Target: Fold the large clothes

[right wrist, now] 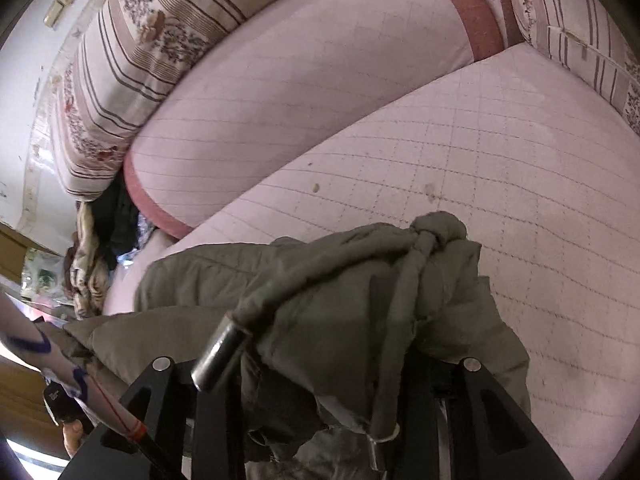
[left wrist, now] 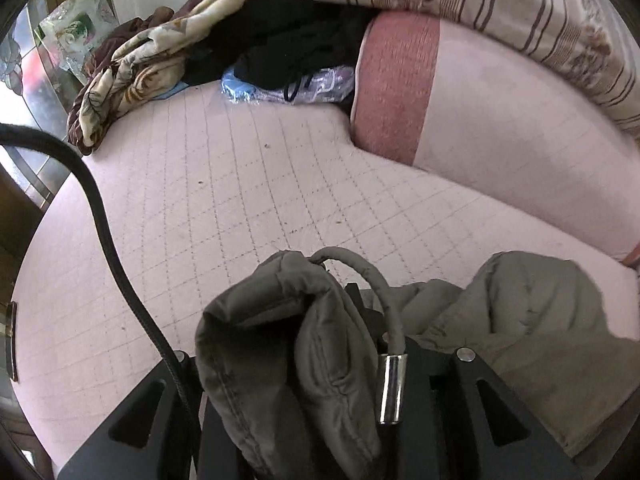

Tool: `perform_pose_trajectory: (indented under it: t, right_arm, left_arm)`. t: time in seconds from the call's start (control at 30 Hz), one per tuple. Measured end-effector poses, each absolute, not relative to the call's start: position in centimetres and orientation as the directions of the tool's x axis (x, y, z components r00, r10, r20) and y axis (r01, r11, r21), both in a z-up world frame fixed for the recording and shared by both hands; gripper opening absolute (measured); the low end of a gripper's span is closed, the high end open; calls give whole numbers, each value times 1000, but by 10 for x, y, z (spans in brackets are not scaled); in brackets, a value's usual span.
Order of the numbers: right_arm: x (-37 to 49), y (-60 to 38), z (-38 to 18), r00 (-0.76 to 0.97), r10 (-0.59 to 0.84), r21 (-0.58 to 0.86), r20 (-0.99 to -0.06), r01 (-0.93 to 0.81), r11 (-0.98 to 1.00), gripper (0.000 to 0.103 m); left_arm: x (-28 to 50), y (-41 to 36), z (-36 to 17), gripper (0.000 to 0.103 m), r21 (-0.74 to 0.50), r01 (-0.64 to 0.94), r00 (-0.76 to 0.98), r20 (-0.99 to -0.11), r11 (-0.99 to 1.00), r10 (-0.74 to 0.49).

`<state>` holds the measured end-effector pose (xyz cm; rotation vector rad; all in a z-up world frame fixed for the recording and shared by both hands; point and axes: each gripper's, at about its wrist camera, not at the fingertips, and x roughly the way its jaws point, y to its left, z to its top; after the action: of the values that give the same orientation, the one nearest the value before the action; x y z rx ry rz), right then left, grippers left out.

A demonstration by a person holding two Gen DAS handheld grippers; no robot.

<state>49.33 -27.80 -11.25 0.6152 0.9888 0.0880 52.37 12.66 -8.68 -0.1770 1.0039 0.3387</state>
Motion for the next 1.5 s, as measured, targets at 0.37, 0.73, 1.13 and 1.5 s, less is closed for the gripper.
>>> perform_pose_trajectory:
  t: [0.37, 0.73, 1.13, 1.5]
  right_arm:
    - [497, -294, -124, 581, 441, 653, -684, 217, 726, 56]
    - [447, -319, -39, 740, 368, 668, -562, 143, 731, 90]
    - [420, -241, -38, 685, 246, 317, -685, -24, 948, 90]
    - [423, -222, -62, 696, 198, 229, -690, -51, 972, 90]
  left_arm:
    - [521, 138, -81, 36, -41, -337, 486, -863, 941, 136]
    - [462, 181, -1, 63, -458, -259, 614, -758, 850, -221]
    - [426, 148, 39, 66, -432, -174, 702, -685, 885, -196]
    - [409, 181, 75, 69, -449, -155, 782, -600, 880, -168]
